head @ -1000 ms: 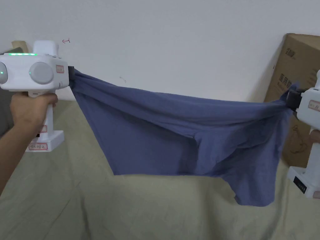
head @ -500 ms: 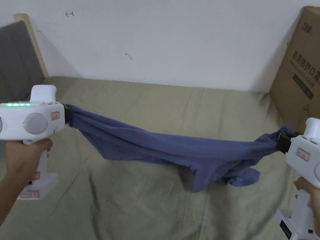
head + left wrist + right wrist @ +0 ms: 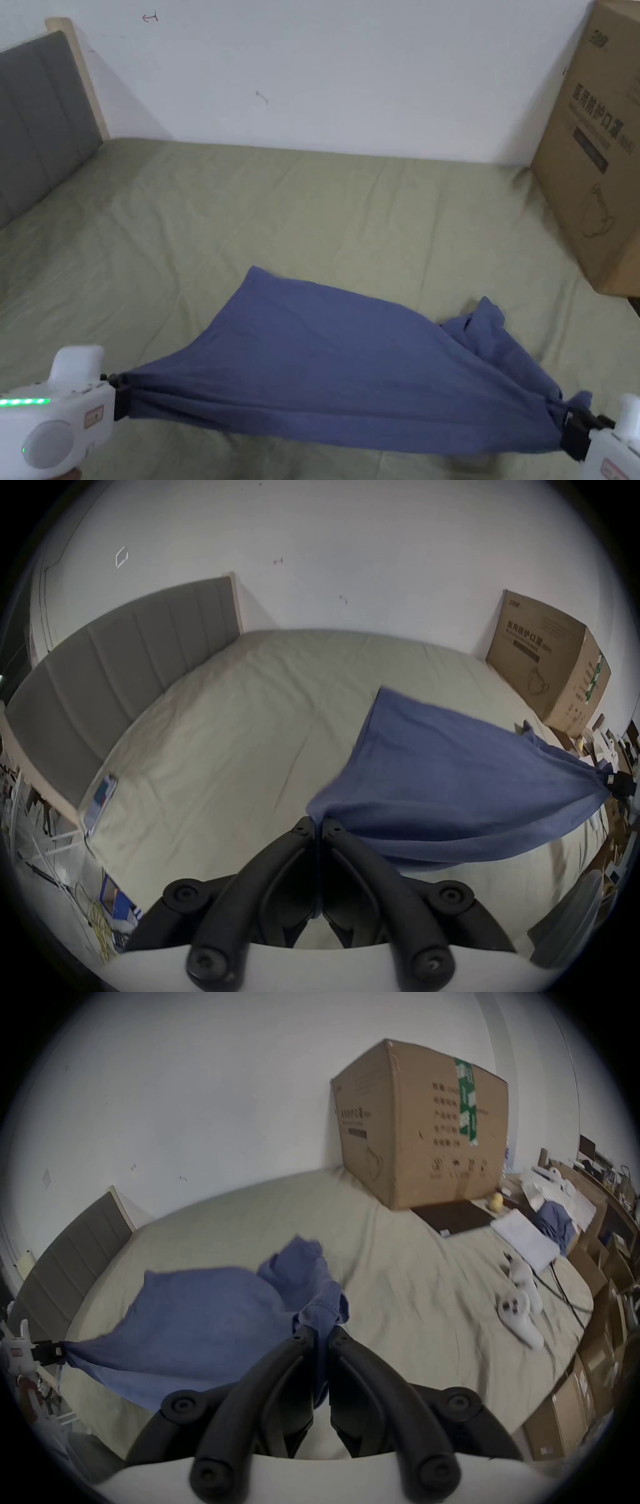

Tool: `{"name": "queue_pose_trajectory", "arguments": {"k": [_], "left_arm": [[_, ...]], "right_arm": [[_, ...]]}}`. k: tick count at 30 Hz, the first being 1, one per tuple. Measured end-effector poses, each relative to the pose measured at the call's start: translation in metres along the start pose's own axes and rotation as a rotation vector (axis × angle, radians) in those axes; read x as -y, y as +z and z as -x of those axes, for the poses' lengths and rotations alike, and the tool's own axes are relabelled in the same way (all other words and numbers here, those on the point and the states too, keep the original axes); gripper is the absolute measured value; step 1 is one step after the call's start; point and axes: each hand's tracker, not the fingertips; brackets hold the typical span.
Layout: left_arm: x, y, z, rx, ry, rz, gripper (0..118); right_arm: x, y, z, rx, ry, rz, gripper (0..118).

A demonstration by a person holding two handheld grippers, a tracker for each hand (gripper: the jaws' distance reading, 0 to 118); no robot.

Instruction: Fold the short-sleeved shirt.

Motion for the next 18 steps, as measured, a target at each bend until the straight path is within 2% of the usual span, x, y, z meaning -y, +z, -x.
{"name": "queue_pose_trajectory", "arguments": {"k": [7,12,18], "left_arm": [[0.061,-0.006,0.015,-0.047,0.025,0.166,2],[0.082,-0.028,0.015,-0.077,0.034,0.297,2],[0.086,-0.032,0.001,-0.09,0.004,0.341,4]], "right_arm": [[0.081,0.001,-0.017,0.061,-0.002,0.212,6],[0.112,-0.02,-0.021,0.075,-0.043,0.361,6],[0.106,-0.019,-0.015,0.081,-0.036,0.355,7]]}}
